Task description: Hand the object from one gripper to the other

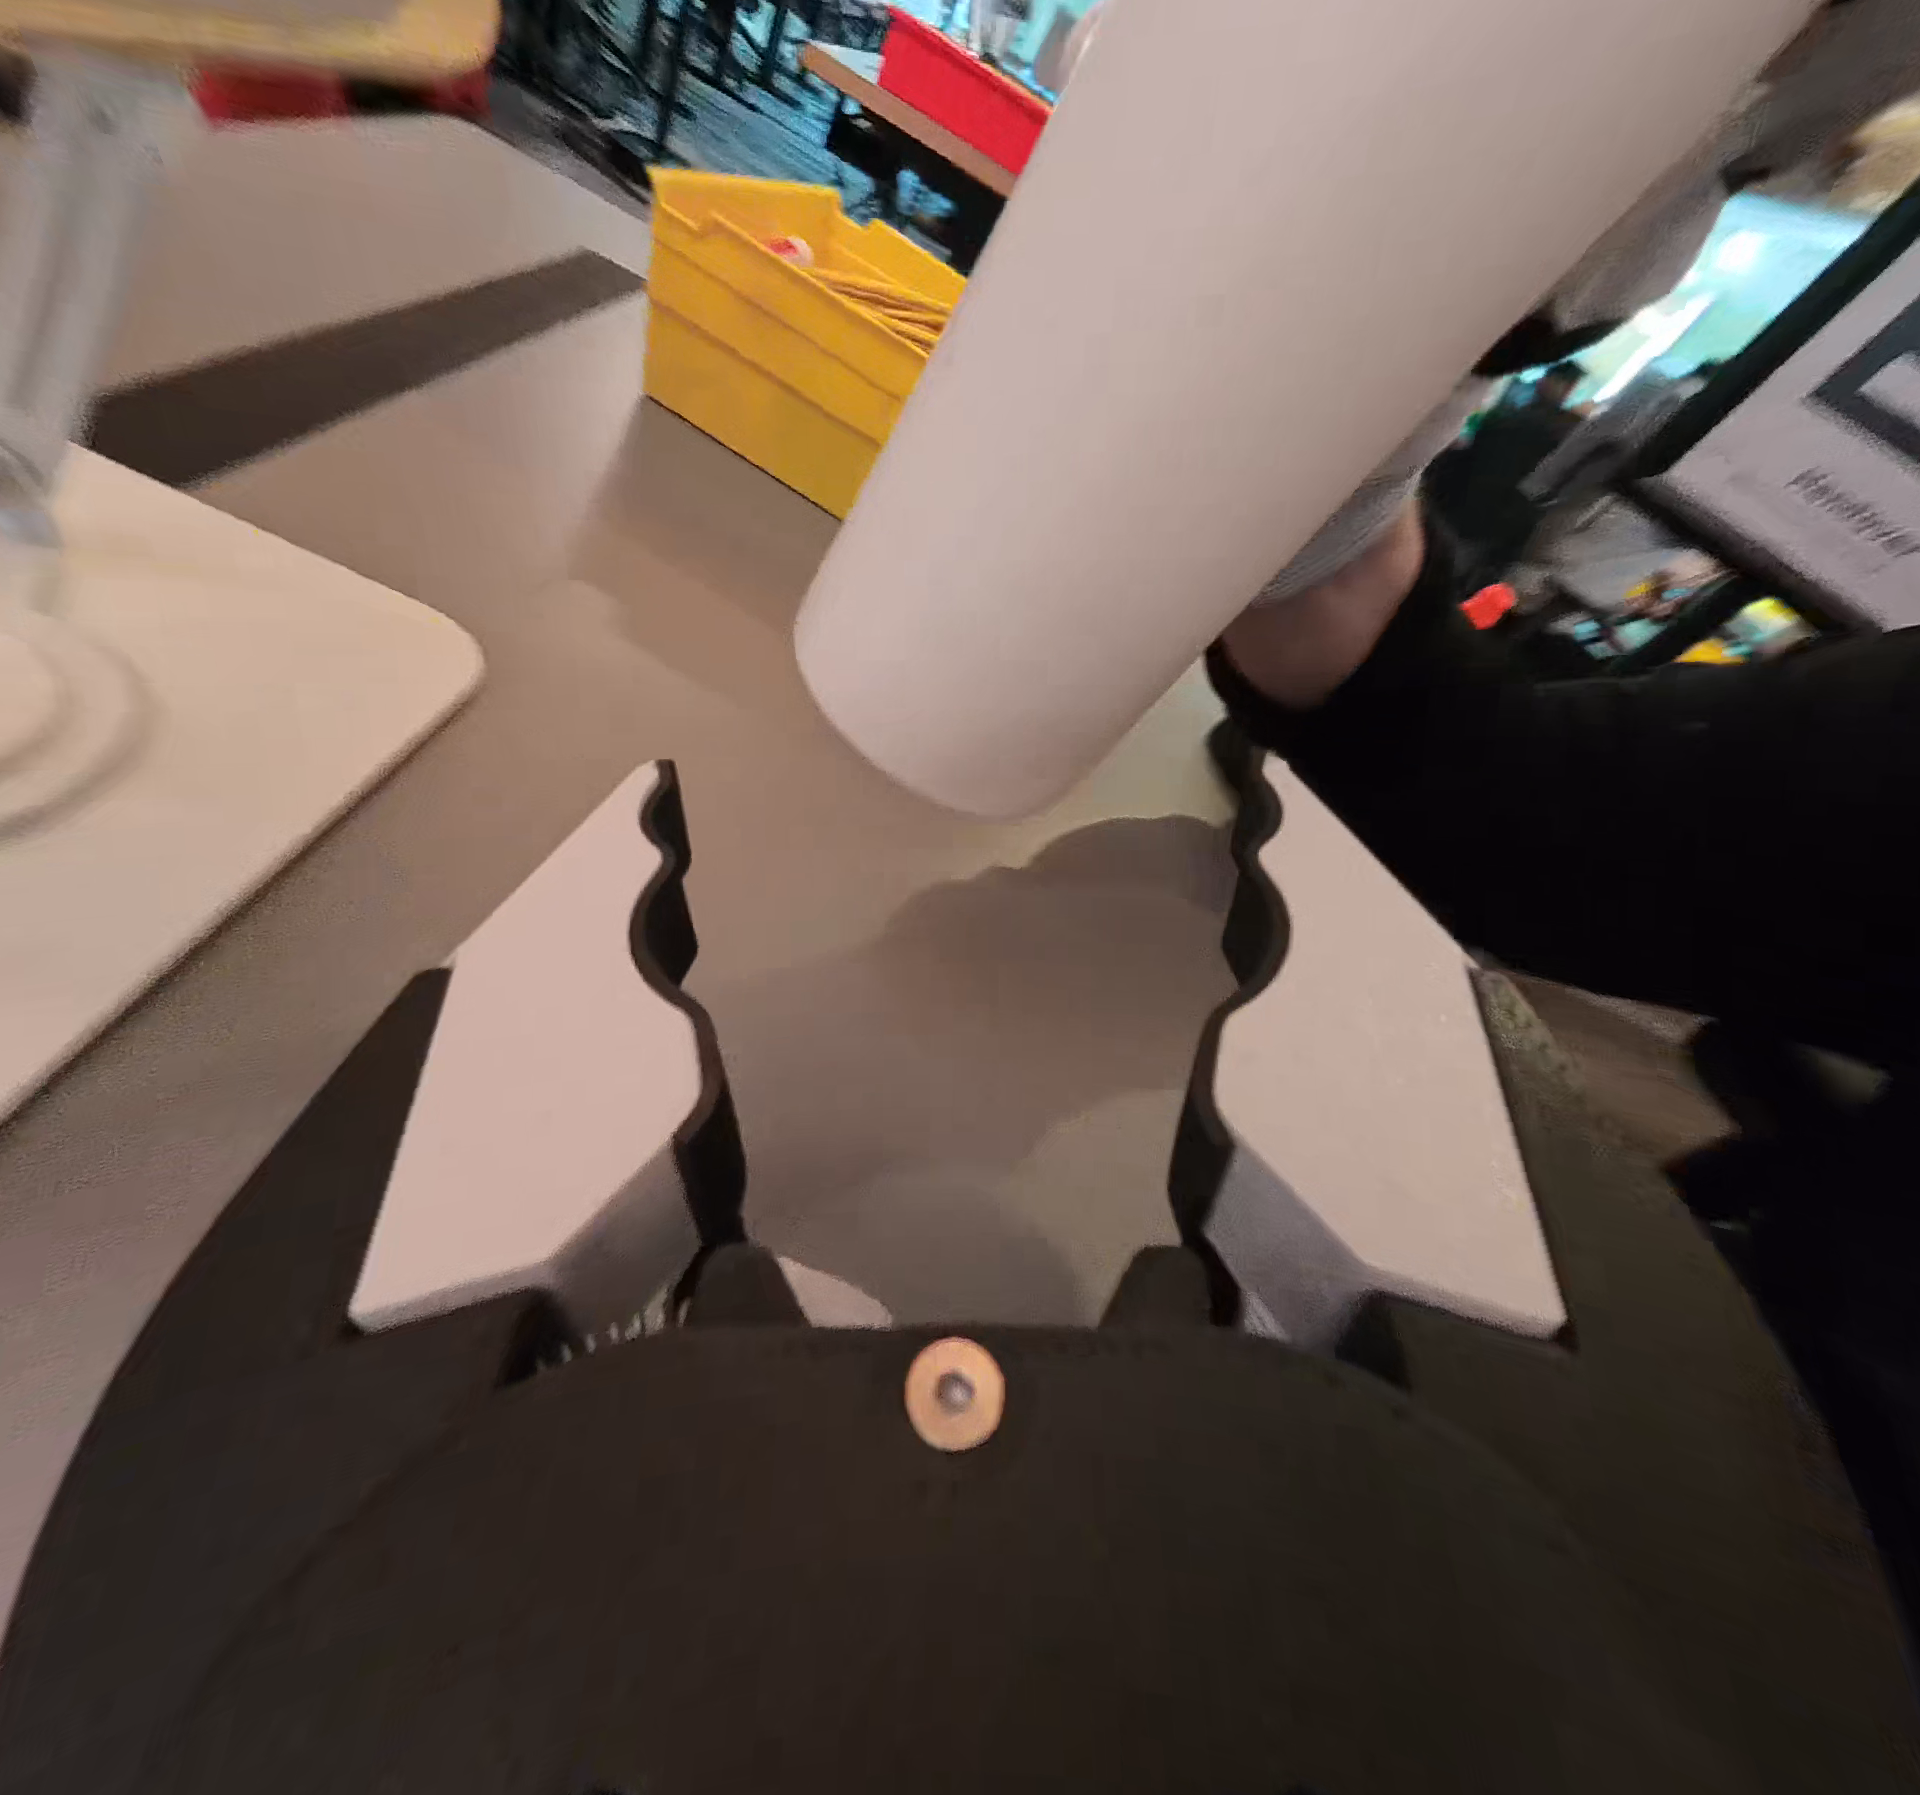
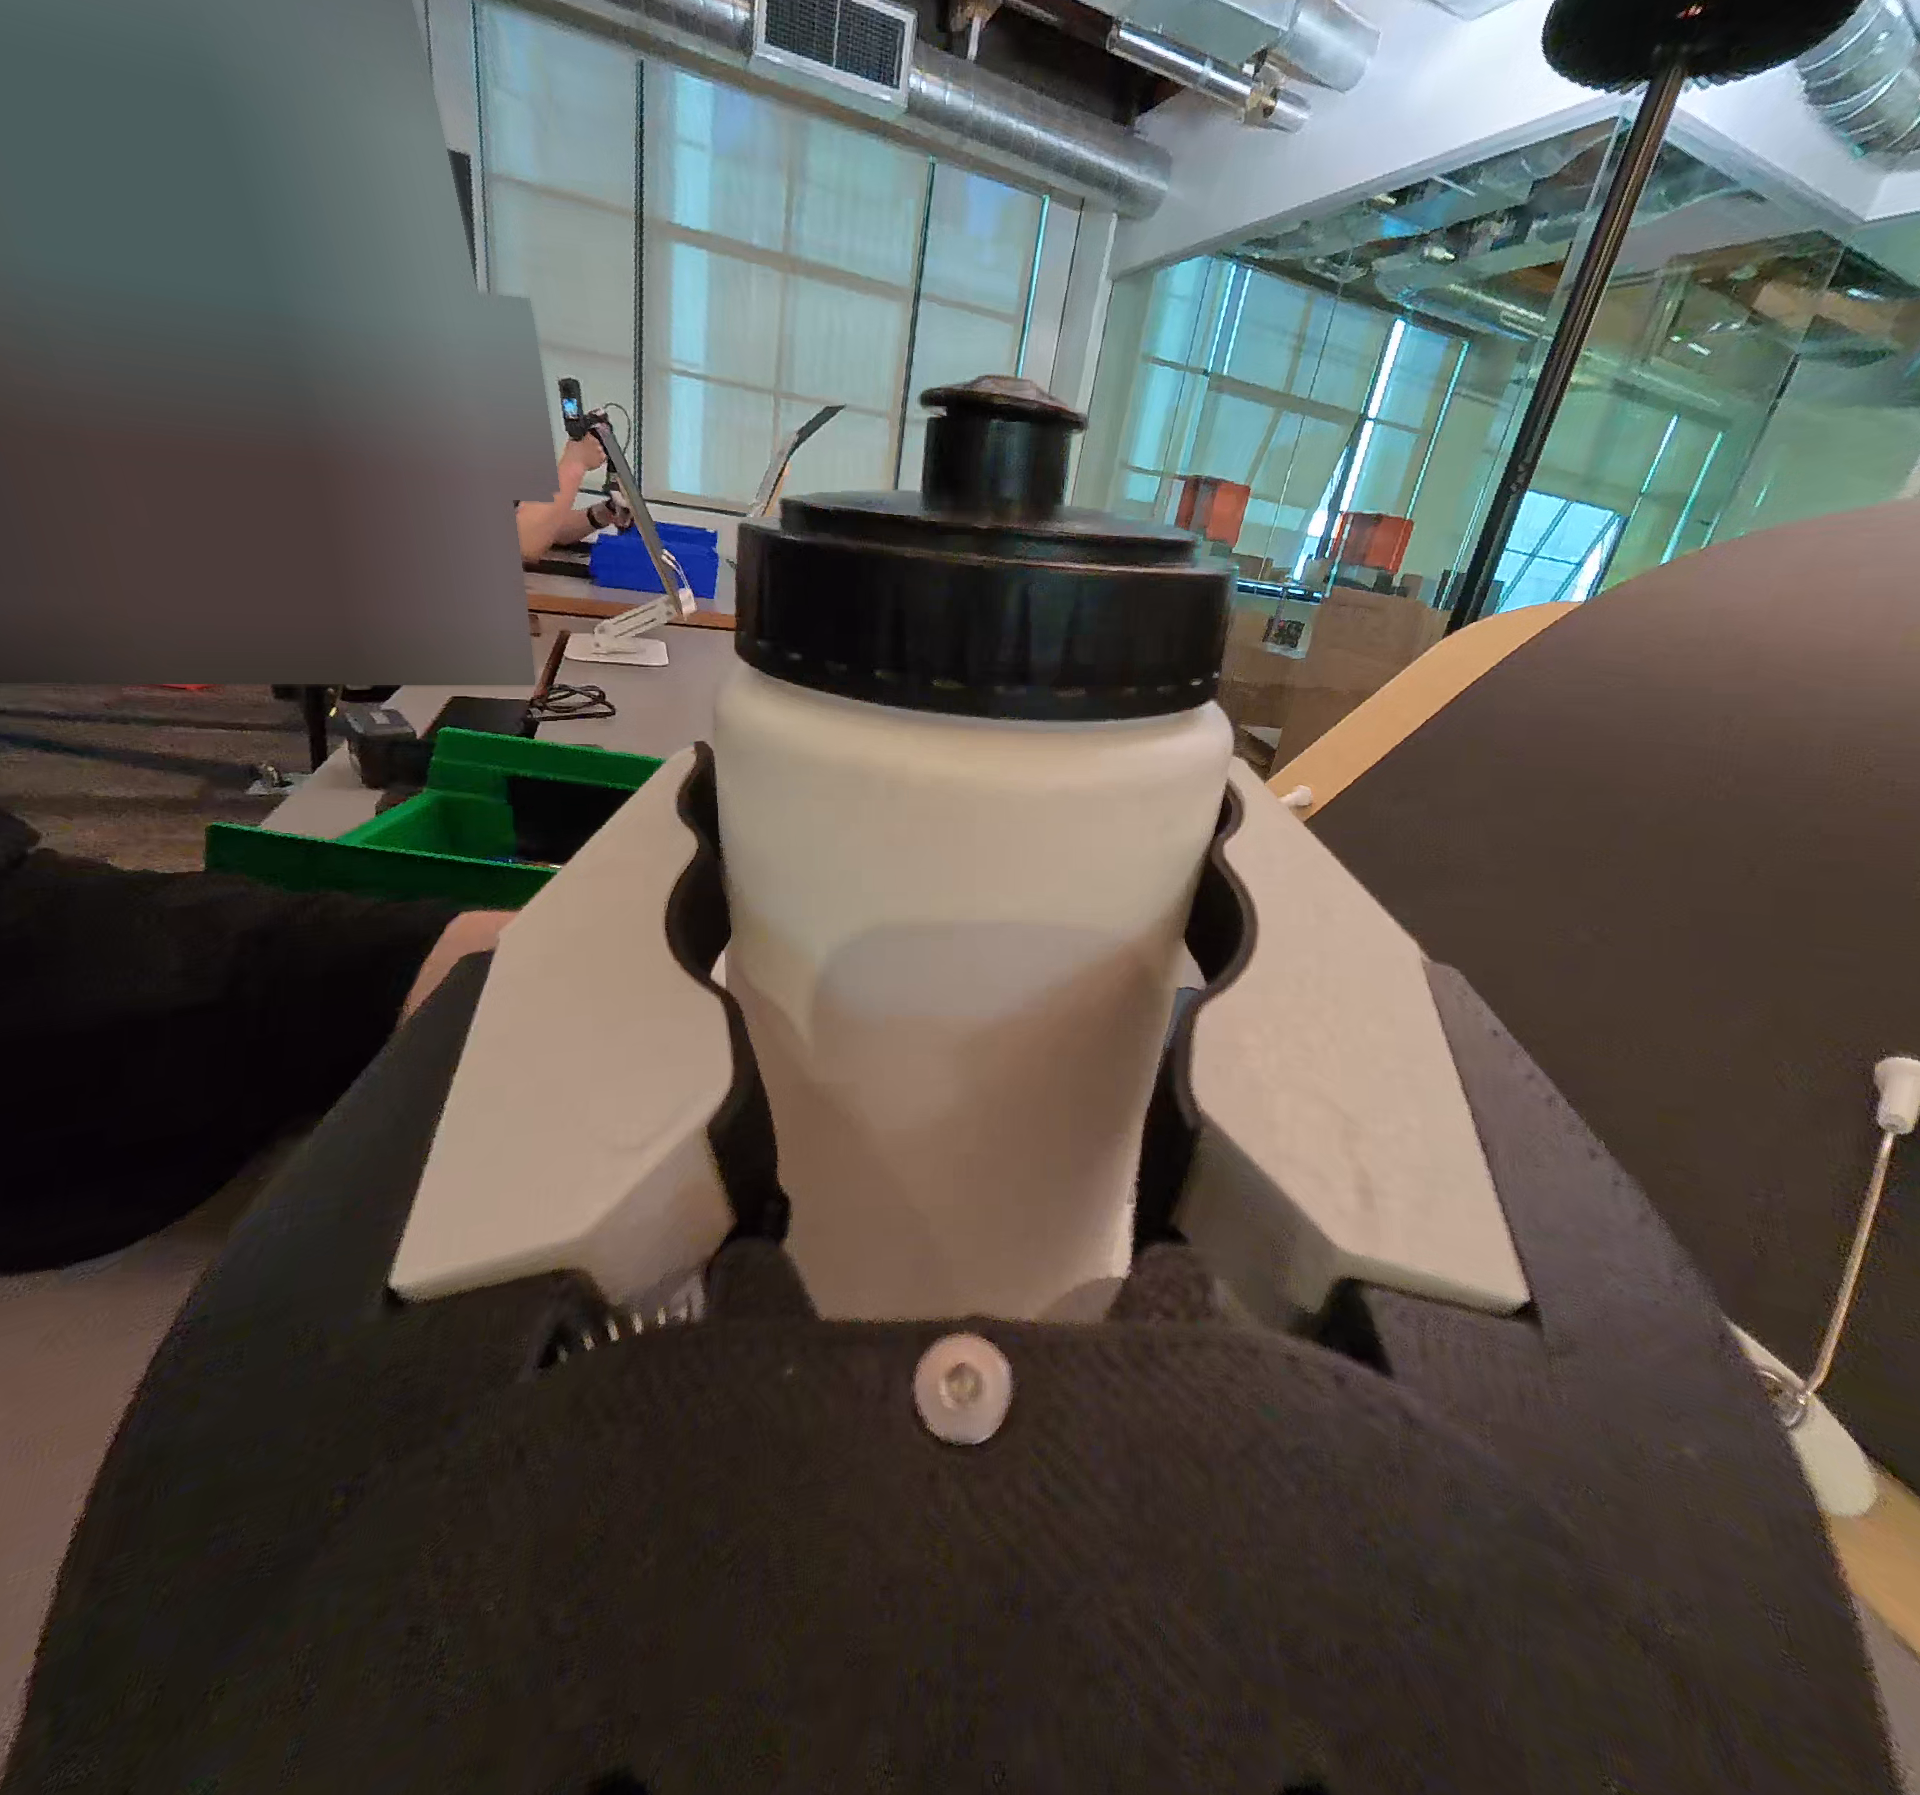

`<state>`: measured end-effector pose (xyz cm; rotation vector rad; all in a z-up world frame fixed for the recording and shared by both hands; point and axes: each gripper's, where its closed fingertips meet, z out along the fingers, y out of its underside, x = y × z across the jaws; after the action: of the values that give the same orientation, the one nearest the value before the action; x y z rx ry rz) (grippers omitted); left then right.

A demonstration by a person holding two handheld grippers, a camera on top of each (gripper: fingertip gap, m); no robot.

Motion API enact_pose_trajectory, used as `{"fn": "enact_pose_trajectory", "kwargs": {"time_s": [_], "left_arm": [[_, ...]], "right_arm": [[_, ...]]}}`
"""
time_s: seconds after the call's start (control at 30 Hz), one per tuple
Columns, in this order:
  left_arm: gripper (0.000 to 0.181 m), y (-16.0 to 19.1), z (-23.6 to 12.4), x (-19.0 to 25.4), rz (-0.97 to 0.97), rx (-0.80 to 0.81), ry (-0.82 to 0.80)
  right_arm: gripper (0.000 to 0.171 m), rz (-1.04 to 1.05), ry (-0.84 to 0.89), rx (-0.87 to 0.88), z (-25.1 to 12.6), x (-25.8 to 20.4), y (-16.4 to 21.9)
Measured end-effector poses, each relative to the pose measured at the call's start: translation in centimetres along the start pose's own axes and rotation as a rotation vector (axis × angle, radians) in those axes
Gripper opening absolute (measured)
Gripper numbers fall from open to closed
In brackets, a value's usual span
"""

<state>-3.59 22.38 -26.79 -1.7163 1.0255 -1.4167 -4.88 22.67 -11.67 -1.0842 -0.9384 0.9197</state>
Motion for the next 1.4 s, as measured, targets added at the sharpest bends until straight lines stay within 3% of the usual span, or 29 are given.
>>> {"fn": "enact_pose_trajectory", "kwargs": {"time_s": [0.17,0.37,0.5,0.57,0.67,0.93,1.1,1.33,1.4], "left_arm": [[0.108,1.8,1.9,0.4,-0.082,-0.026,0.069],[0.120,0.7,3.0,0.2,0.230,-0.012,-0.126],[0.110,0.9,4.1,2.0,0.356,-0.030,-0.115],[0.118,1.0,4.6,2.9,0.329,-0.029,-0.069],[0.102,0.4,4.3,2.7,0.315,0.012,-0.078],[0.102,0.2,4.3,3.8,0.248,0.016,-0.005],[0.101,-1.2,3.5,5.7,0.080,0.092,0.163],[0.100,-3.0,0.9,5.4,-0.038,0.151,0.241],[0.100,-2.8,0.7,5.2,-0.027,0.135,0.232]], "right_arm": [[0.089,0.013,-0.021,0.033,0.1,-0.7,-0.9],[0.089,0.153,-0.034,0.075,0.0,-0.3,-1.6],[0.089,0.231,-0.038,0.107,0.4,-0.2,-1.3],[0.089,0.224,-0.037,0.094,0.7,-0.4,-0.8],[0.089,0.246,-0.044,0.104,1.0,-0.7,-0.6],[0.089,0.272,-0.020,0.112,1.0,-0.3,-0.9],[0.112,0.214,0.040,0.065,0.6,0.8,-0.7],[0.116,-0.175,0.161,-0.110,-0.8,2.5,0.6],[0.117,-0.180,0.153,-0.130,-0.7,2.4,0.9]]}}
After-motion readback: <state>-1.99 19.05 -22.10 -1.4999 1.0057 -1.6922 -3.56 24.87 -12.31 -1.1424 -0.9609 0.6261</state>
